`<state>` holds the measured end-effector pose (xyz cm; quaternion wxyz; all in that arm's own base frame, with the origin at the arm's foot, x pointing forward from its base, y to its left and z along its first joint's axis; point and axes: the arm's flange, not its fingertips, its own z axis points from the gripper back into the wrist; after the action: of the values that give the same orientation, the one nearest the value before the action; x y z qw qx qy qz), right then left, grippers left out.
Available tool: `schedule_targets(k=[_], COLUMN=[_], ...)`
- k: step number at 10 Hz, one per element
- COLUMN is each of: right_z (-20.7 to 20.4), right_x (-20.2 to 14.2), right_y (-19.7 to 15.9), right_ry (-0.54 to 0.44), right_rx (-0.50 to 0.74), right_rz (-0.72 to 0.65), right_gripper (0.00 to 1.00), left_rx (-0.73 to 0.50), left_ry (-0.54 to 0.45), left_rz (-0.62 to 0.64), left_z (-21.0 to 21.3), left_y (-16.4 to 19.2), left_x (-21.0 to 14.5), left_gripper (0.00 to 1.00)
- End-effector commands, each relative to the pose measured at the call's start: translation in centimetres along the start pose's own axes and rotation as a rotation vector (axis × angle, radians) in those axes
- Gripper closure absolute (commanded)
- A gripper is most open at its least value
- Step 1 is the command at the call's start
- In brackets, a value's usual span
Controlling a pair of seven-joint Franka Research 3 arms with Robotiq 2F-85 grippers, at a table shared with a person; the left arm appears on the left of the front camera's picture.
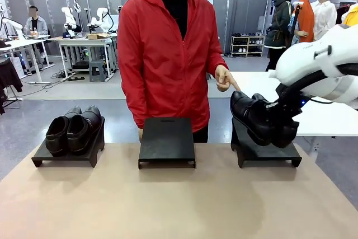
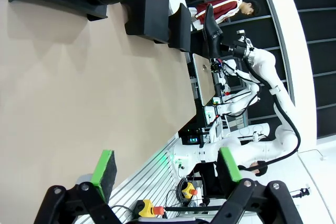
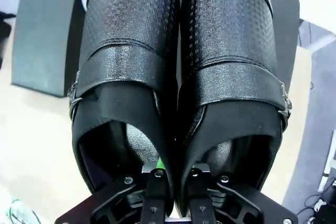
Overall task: Place the shoes on the stand as instructed by the person.
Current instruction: Pick up another pair of Shoes and place it on the Shoes Stand indicated by the person.
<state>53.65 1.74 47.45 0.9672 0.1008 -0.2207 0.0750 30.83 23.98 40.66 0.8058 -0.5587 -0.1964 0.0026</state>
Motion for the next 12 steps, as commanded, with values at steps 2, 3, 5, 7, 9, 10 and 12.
schedule_targets(k=[2, 3, 5, 7, 9, 10, 12], right_z=[-2.7, -3.9, -5.5, -7.0, -7.9, -8.1, -8.8], right_x=[2.1, 2.4, 2.8, 2.9, 2.8, 2.8, 2.8], right_y=[0.1, -0.1, -0.9, -1.7, -2.2, -2.3, -2.8], right_ry=[-0.094, -0.091, -0.106, -0.096, -0.096, -0.101, -0.112], right_rx=[-0.075, -0.057, -0.053, -0.081, -0.123, -0.13, -0.151], right_rz=[-0.045, -0.042, -0.062, -0.09, -0.122, -0.124, -0.143], right_gripper=[0.91, 0.91, 0.91, 0.91, 0.91, 0.91, 0.91], left_rx=[-0.013, -0.013, -0.013, -0.013, -0.013, -0.013, -0.013], left_ry=[0.001, 0.001, 0.001, 0.001, 0.001, 0.001, 0.001], left_rz=[-0.023, -0.023, -0.023, -0.023, -0.023, -0.023, -0.023], left_z=[0.0, 0.0, 0.0, 0.0, 0.0, 0.0, 0.0], left_y=[-0.1, -0.1, -0.1, -0.1, -0.1, -0.1, -0.1], left_x=[-0.3, -0.3, -0.3, -0.3, -0.3, -0.3, -0.3], left_gripper=[0.03, 0.03, 0.03, 0.03, 0.03, 0.03, 0.03])
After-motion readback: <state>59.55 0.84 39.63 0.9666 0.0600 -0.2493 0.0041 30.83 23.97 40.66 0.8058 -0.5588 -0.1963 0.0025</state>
